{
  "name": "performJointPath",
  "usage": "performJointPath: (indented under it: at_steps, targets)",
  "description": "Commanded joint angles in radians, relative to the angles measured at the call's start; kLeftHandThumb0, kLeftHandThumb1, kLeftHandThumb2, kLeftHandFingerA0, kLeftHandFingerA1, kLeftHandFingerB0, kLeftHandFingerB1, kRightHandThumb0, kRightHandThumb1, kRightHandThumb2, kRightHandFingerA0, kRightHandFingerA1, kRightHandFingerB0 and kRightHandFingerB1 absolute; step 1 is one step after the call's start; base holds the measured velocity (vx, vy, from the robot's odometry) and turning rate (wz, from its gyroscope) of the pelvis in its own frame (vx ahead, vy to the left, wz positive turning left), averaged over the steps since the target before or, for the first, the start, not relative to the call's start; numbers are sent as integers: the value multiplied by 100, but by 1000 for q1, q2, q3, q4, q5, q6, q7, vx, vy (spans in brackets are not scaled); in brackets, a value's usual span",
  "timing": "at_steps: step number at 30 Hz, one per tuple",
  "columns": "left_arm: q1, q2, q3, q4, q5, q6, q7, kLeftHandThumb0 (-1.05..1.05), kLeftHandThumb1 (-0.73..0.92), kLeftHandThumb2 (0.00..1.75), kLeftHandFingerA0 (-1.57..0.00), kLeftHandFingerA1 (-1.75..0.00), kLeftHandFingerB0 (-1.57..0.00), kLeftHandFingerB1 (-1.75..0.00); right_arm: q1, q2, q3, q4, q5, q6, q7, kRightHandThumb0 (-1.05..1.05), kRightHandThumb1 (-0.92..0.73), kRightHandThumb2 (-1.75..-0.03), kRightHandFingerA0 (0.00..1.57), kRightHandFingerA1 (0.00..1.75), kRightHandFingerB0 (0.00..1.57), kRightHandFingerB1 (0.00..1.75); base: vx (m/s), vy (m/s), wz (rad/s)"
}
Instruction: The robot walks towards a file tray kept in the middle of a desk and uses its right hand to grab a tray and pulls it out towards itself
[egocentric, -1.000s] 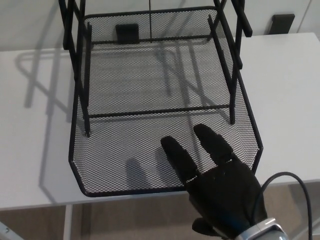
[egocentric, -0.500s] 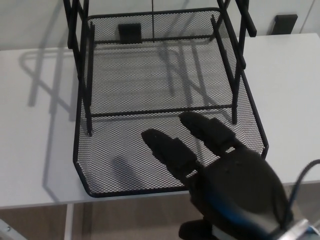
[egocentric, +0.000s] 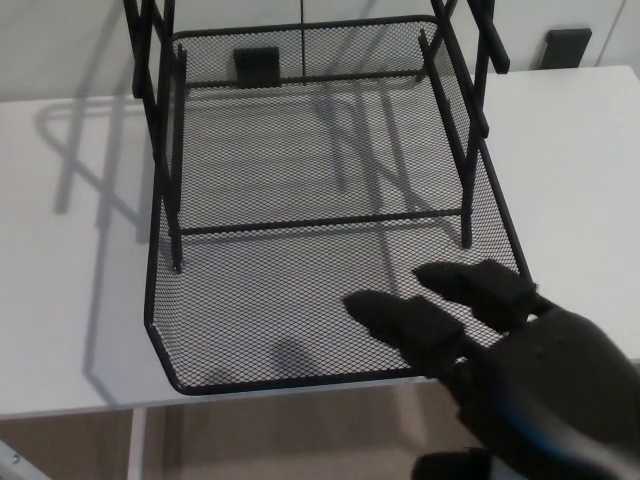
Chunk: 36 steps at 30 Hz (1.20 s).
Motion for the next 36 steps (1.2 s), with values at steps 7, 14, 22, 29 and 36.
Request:
performJointPath:
  at_steps: [7,14,22,29,36]
  targets:
    - [-28,37,20,7,0,27,5,-28,59,57,-56,-42,-50,-40,292,-414,-1378,23,2005,-487,502,-37,-47,-55,95,49,77,44,0,0,0]
    - [-33,30,22,30,-7,30,3,-26,59,57,-58,-42,-52,-40,311,-441,-1746,250,2308,-26,895,-49,-49,-57,119,71,109,61,0,0,0]
    - [-51,44,27,23,-6,34,2,-26,58,57,-59,-42,-52,-40,447,-316,-1799,499,2263,115,1158,-60,-30,-68,118,106,108,85,0,0,0]
    - [-39,45,27,-47,-18,62,-6,-25,59,58,-54,-42,-49,-40,597,-132,-1503,658,1876,-48,1066,-35,-28,-60,106,118,98,98,0,0,0]
    - [-41,42,33,-51,-22,68,1,-32,51,67,-53,-48,-46,-46,432,-67,-760,1233,847,-339,254,-8,-38,-52,95,101,91,80,0,0,0]
